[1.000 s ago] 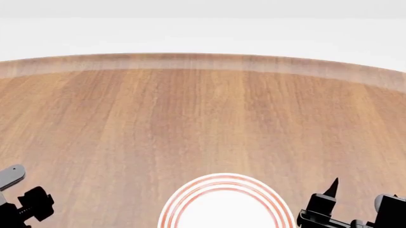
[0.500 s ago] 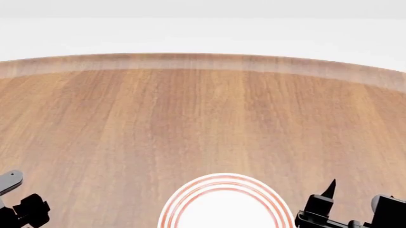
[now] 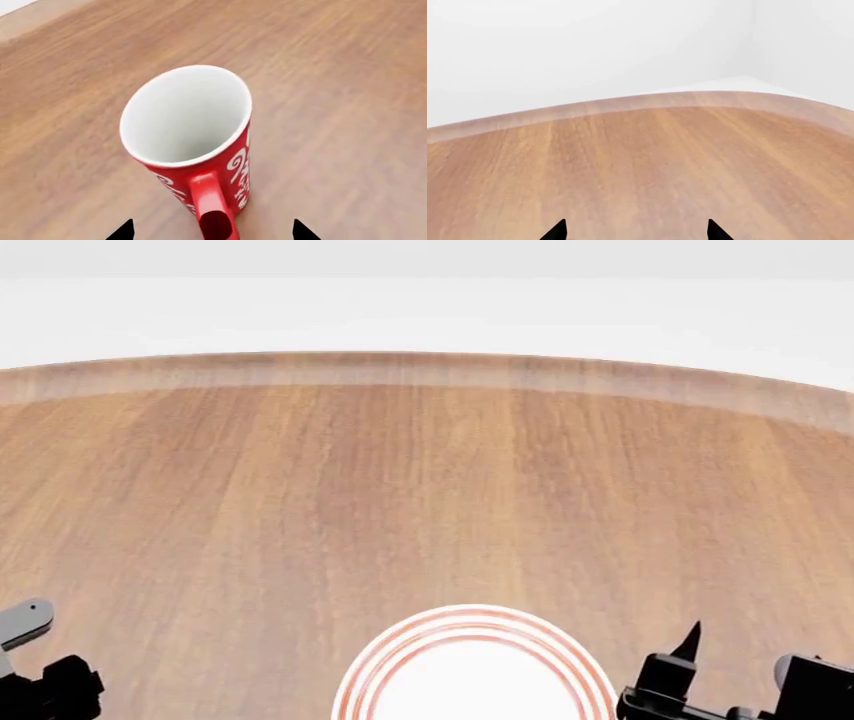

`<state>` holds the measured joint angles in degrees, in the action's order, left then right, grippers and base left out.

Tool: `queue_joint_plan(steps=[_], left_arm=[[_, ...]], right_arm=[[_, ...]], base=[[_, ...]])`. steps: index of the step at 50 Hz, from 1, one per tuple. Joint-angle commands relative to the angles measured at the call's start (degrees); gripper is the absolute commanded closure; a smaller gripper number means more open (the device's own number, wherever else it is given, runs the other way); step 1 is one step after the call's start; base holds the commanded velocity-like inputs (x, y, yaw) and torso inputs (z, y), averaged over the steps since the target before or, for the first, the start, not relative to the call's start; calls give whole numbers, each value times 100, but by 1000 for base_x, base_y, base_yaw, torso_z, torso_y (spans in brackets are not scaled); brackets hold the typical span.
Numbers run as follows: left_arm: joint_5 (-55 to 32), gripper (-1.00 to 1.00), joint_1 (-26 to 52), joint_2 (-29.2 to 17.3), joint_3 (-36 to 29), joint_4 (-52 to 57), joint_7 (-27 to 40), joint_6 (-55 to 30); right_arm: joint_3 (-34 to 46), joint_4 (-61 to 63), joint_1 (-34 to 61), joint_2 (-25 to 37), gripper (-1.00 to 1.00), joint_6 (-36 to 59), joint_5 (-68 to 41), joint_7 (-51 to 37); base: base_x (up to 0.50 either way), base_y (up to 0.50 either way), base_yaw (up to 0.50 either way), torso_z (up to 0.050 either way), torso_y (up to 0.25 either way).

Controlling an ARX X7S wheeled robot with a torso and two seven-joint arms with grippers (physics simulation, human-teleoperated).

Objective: Pick up the red mug and put it on the plate

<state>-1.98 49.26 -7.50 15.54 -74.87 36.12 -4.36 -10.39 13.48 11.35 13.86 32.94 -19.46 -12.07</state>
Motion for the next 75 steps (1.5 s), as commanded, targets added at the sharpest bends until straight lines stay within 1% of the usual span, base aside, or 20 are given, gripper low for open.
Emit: queue_joint_plan(steps=[1,22,23,24,25,27,31,33,36,37,38,39,41,45,49,54,62,65,72,75], left_arm=[[150,100,44,-1,131,-11,18,-168],[235,100,31,4,23,-11,-34,-180],[254,100,24,7,-65,-11,-356,-116],[237,100,32,4,-77,-11,-477,-108],[246,100,45,6,-164,-10,-876,99],[358,100,77,17,-343,-9,-1078,251],[442,100,120,72,-608,26,-1830,495],[491,100,-45,134,-696,522,-2021,219],[505,100,-644,261,-797,2201,-2328,-759],[524,100,-868,303,-916,2819,-2557,-1093],[518,100,-981,324,-952,3126,-2636,-1264],[459,100,-1178,358,-1073,3674,-2964,-1585],[432,100,-1382,380,-1204,4181,-3185,-1814],[380,100,-1630,414,-1543,4816,-3637,-2077],[307,100,-1652,454,-1820,4910,-3973,-2094],[355,100,-1763,494,-2272,4948,-4268,-1878],[350,100,-1850,629,-2952,5296,-4513,-1954],[229,100,-1811,696,-3233,5438,-4537,-2164],[-201,100,-1521,718,-4065,5561,-4170,-2350],[-623,100,-1151,737,-4566,5266,-3911,-2319]], right_arm=[[41,-128,-18,-8,-100,-123,2,20],[107,-259,-32,-12,-100,-254,-15,27],[112,-249,-40,-13,-100,-260,-16,27],[116,-258,-39,-12,-100,-264,-14,24],[122,-268,-30,-13,-100,-261,-13,19],[133,-268,-28,-13,-100,-261,-15,15],[154,-324,-21,-15,-100,-301,-12,24],[161,-350,-21,-13,-100,-313,-11,26],[156,-312,-26,-4,-100,-281,-31,11],[165,-297,-21,1,-100,-265,-31,5],[171,-298,-13,3,-100,-255,-28,-6],[183,-281,-3,5,-100,-237,-32,-9],[200,-253,-1,8,-100,-219,-32,-20],[222,-227,14,18,-100,-190,-38,-34],[256,-258,44,18,-100,-201,-31,-38],[284,-298,71,17,-100,-217,-35,-36],[348,-261,131,32,-100,-153,-39,-66],[378,-364,177,27,-100,-200,-22,-52],[416,-381,207,32,-100,-206,-38,-44],[439,-323,222,39,-100,-162,-46,-61]], base=[[0,0,0,0,0],[0,0,0,0,0],[0,0,0,0,0],[0,0,0,0,0],[0,0,0,0,0],[0,0,0,0,0],[0,0,0,0,0],[0,0,0,0,0],[0,0,0,0,0],[0,0,0,0,0],[0,0,0,0,0],[0,0,0,0,0],[0,0,0,0,0],[0,0,0,0,0],[0,0,0,0,0],[0,0,0,0,2],[0,0,0,0,0],[0,0,0,0,0],[0,0,0,0,0],[0,0,0,0,0]])
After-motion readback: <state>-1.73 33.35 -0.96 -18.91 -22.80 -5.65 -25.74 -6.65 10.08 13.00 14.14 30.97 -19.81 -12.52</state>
